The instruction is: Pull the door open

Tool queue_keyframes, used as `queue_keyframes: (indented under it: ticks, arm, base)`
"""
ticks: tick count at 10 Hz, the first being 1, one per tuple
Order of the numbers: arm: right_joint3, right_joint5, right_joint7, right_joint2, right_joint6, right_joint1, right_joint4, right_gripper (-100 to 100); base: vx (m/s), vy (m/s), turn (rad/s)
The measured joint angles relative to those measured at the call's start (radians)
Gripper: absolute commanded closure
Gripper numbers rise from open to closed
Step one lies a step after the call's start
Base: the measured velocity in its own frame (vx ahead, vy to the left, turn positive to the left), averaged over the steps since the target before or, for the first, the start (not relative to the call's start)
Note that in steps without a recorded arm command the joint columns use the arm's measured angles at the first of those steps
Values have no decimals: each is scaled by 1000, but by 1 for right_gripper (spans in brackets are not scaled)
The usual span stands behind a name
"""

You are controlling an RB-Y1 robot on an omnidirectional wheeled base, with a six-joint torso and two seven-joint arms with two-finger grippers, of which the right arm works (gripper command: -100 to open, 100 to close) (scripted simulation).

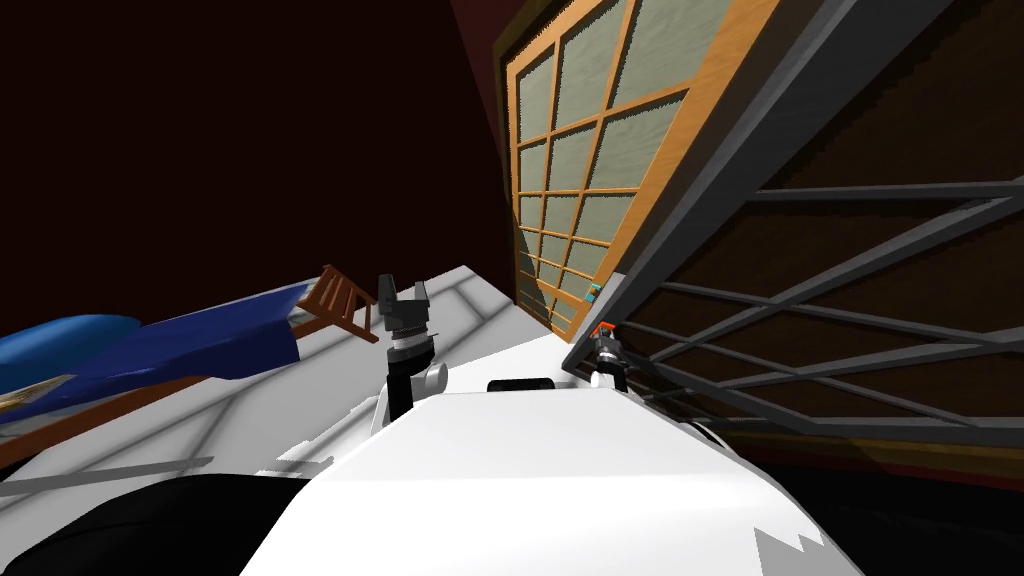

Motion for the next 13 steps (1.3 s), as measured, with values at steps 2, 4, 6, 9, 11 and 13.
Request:
queue_keyframes:
  ticks: [2, 4, 6, 9, 11, 13]
  arm:
    - [23, 14, -13, -3, 4, 1, -15, 100]
    - [48, 29, -32, -10, 7, 3, -15, 100]
    - [77, 46, -50, -11, 10, 2, -16, 100]
    - [104, 62, -66, -15, 18, 9, -28, 100]
    - [122, 71, -86, -31, 10, 14, -34, 100]
    - [147, 84, -109, -46, 4, 24, -44, 100]
  base:
    - [-229, -4, 70]
    - [-256, 20, 45]
    - [-256, -33, 71]
    - [-170, 4, 45]
    - [-235, 0, 81]
    - [-230, -35, 98]
